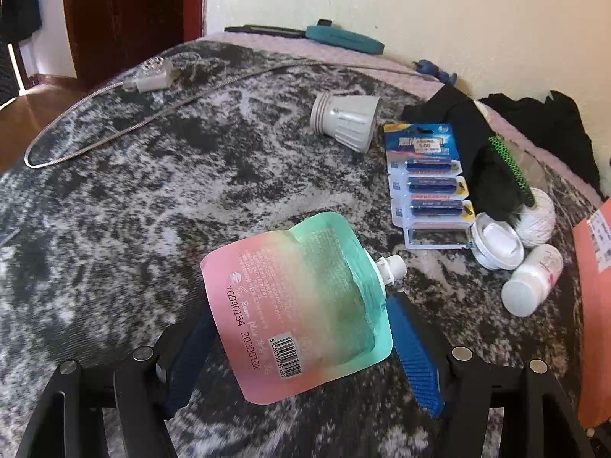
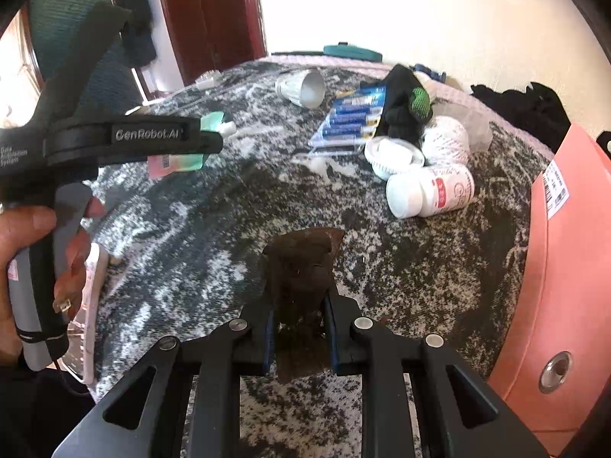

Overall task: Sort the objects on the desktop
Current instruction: 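Grasp the pink-green pouch with the left tool while the right tool grasps the brown hair tuft, then carry the pouch and hair tuft into the pink box and open both tools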

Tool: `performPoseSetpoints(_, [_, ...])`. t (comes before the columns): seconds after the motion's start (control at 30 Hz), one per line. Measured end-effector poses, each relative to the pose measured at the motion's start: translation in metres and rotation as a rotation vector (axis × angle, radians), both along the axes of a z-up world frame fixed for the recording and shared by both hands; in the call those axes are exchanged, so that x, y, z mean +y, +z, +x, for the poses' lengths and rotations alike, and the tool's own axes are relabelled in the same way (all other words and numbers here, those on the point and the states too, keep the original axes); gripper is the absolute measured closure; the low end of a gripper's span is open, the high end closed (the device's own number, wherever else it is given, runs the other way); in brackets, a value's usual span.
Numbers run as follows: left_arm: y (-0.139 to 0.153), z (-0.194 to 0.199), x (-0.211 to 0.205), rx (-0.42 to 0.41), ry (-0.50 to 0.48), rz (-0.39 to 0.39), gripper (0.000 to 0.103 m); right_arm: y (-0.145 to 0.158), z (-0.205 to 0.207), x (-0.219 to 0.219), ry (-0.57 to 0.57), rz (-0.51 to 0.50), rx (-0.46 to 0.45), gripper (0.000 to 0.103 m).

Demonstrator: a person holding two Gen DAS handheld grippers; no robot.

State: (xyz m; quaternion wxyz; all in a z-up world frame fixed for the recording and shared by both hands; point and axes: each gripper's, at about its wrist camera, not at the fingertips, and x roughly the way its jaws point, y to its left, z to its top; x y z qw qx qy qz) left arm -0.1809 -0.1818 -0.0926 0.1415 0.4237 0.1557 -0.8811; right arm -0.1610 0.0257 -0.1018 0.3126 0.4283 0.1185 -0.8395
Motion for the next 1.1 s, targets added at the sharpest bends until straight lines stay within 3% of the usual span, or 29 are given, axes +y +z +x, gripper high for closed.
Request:
performPoseSetpoints(0.2, [0.028,0.022,0.009,0.02,0.003,-0.031,0.028,0.025,0.013,0.003,0.003,-0.038,0.04,0.082])
performPoseSetpoints(0.57, [0.098,0.06,0.054,0.13,-0.052,-0.105,0.028,0.082,0.052,0.03,-0.01,-0.09,0.154,0.083])
performPoseSetpoints(0.8, [0.133,0.071,0.099,0.197,-0.121,-0.122,0.028,0.111,0.065,0.072,-0.074,-0.104,0.229,0.083])
performPoseSetpoints(1.1, [0.156,0.07,0.168,0.244,-0.237,-0.123,0.028,0.14,0.072,0.147,-0.2,-0.126,0.296,0.083])
